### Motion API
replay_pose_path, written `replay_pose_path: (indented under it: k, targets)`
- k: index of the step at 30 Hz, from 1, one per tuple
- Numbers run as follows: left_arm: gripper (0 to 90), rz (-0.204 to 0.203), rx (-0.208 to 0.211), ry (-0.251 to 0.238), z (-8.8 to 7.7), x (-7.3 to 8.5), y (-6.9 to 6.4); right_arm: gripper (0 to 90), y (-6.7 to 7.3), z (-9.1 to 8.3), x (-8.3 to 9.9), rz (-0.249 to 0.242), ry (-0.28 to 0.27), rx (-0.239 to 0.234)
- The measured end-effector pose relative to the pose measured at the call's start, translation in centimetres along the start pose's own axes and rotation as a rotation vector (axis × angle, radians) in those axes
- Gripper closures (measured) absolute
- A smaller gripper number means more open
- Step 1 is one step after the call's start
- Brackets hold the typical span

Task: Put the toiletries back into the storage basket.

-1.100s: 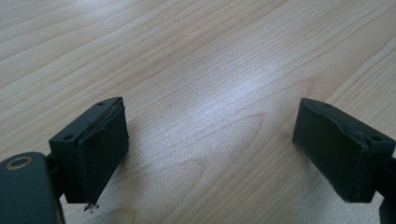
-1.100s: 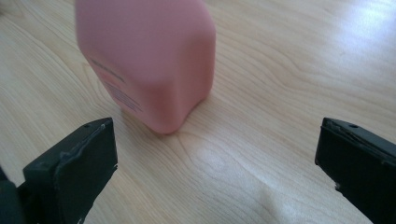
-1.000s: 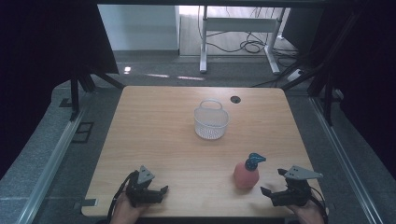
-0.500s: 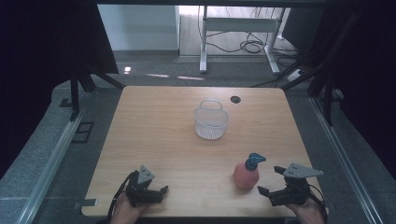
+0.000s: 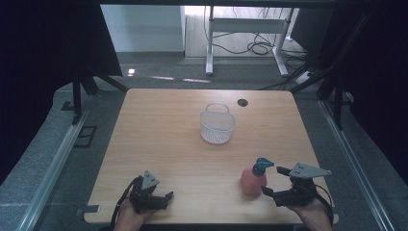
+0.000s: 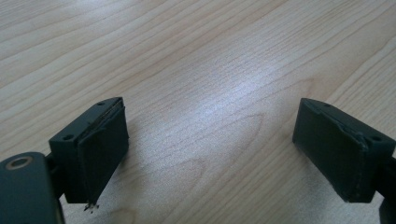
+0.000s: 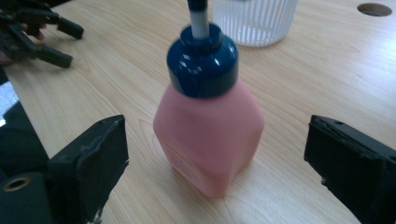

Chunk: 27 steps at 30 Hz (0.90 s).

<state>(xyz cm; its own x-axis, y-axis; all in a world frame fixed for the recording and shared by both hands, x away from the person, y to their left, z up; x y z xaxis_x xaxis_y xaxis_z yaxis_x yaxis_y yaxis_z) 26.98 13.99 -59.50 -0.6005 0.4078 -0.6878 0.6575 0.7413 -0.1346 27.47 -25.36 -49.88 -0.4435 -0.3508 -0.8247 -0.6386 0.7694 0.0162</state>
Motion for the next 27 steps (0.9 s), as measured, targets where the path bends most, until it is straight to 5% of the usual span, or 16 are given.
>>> replay_pose_path:
  k: [12, 27]
  targets:
    - [10.2, 0.0, 0.0, 0.0, 0.0, 0.0, 0.0, 23.6, 0.0, 0.3, -1.7, 0.034, -0.044, -0.03]
    - [10.2, 0.0, 0.0, 0.0, 0.0, 0.0, 0.0, 41.3, 0.5, 2.1, -3.1, -0.011, -0.018, -0.03]
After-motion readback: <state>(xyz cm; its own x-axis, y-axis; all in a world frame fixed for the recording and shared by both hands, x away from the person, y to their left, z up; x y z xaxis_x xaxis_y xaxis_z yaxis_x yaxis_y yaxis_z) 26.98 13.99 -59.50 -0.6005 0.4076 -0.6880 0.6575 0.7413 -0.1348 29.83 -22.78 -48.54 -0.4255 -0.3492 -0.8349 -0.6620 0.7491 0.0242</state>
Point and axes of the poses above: each handheld gripper's, and its own axes: z roughly forward along the jaws, x roughly out of its underside, y roughly to its left, the point moved 7 cm from there along z, roughly forward along the jaws, and after that the axes turned 8 degrees about x, right-handed, at the moved point
